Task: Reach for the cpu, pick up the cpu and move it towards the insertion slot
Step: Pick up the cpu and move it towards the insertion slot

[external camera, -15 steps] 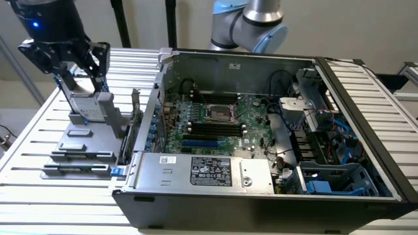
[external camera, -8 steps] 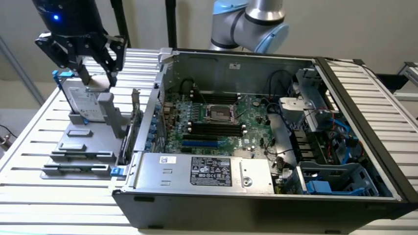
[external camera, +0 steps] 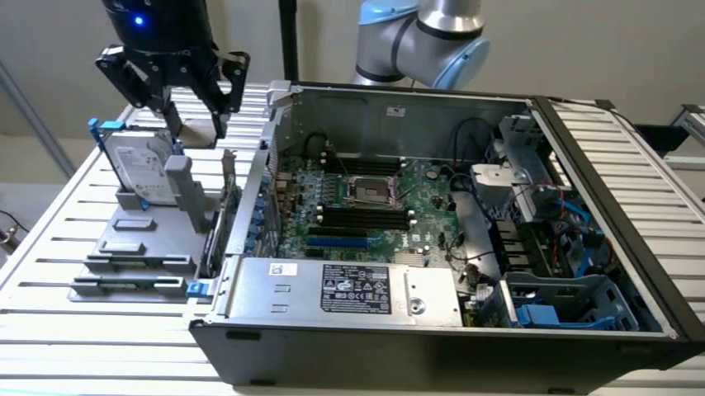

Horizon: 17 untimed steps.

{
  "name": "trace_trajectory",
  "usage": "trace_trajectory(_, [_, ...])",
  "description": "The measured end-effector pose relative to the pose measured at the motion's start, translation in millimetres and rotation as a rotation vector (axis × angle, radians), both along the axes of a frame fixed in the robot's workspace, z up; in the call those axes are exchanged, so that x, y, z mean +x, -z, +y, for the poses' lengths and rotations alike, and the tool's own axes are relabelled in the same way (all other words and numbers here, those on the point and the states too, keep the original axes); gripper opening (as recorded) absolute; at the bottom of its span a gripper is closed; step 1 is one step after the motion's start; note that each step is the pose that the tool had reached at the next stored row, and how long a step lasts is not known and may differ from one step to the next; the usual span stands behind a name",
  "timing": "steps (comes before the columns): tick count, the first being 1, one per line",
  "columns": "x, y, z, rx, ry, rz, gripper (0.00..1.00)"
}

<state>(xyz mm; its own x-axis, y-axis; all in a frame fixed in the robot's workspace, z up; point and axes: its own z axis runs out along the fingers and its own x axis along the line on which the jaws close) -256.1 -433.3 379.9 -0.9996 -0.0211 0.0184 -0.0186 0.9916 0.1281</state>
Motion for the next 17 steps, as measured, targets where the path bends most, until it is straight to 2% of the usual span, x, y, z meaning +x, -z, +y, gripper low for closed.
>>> trace_trajectory(8, [36.4,-9.8,-0.3,0.0210,0.000,0.0000,0.55])
trace_trajectory(12, [54.5,-10.8,-0.4,0.0259,0.000,0.0001,0.55])
trace_trajectory(17, [77.4,-10.8,-0.4,0.0269,0.000,0.0002,0.55])
